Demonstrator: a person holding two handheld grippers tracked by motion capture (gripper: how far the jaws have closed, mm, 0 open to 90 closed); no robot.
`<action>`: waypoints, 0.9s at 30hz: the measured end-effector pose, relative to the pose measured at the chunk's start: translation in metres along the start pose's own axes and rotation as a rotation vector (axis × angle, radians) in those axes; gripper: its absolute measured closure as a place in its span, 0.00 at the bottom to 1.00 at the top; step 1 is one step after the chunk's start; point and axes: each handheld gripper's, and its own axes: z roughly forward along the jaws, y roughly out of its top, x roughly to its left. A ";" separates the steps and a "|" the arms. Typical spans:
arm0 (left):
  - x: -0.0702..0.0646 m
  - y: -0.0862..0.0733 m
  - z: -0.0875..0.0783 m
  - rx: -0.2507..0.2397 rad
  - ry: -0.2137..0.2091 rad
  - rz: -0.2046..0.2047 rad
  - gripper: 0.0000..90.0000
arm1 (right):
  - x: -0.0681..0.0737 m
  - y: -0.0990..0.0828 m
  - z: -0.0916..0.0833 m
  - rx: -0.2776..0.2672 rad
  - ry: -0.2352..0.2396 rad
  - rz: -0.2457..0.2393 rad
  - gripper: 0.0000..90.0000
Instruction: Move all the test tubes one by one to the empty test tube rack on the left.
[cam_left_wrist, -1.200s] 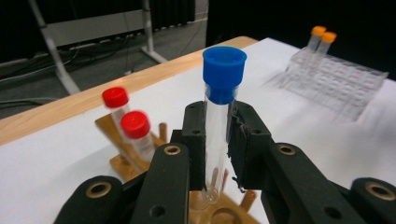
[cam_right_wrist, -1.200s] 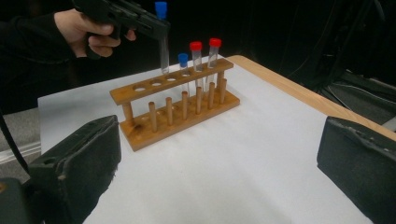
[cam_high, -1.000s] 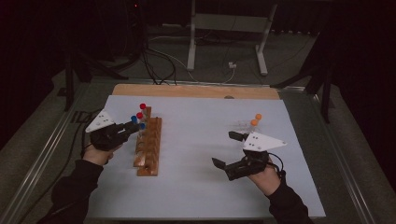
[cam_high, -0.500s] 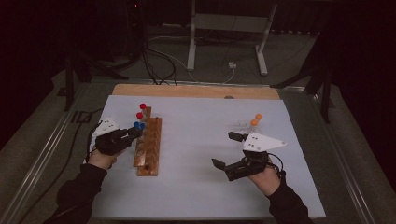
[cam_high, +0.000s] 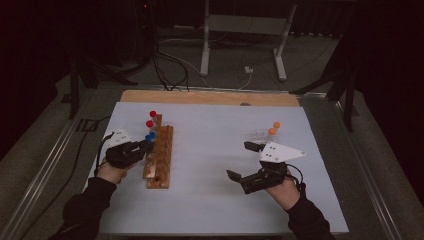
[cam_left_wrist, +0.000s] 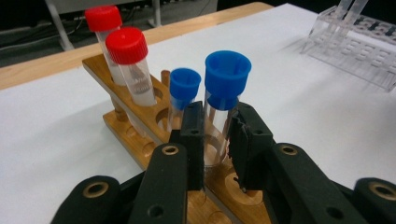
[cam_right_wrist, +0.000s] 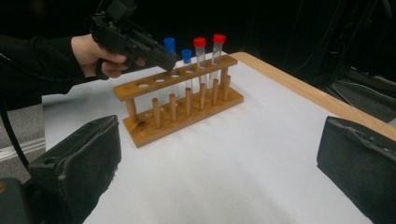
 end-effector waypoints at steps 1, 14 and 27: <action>0.000 -0.001 0.001 0.002 0.002 -0.004 0.85 | 0.000 0.000 0.000 0.000 0.001 0.000 0.00; -0.003 -0.001 0.004 0.045 0.021 0.014 0.85 | 0.000 0.000 0.001 0.002 0.004 -0.001 0.00; -0.007 0.001 0.004 0.054 0.000 0.020 0.73 | 0.000 0.000 -0.001 0.000 0.001 -0.004 0.00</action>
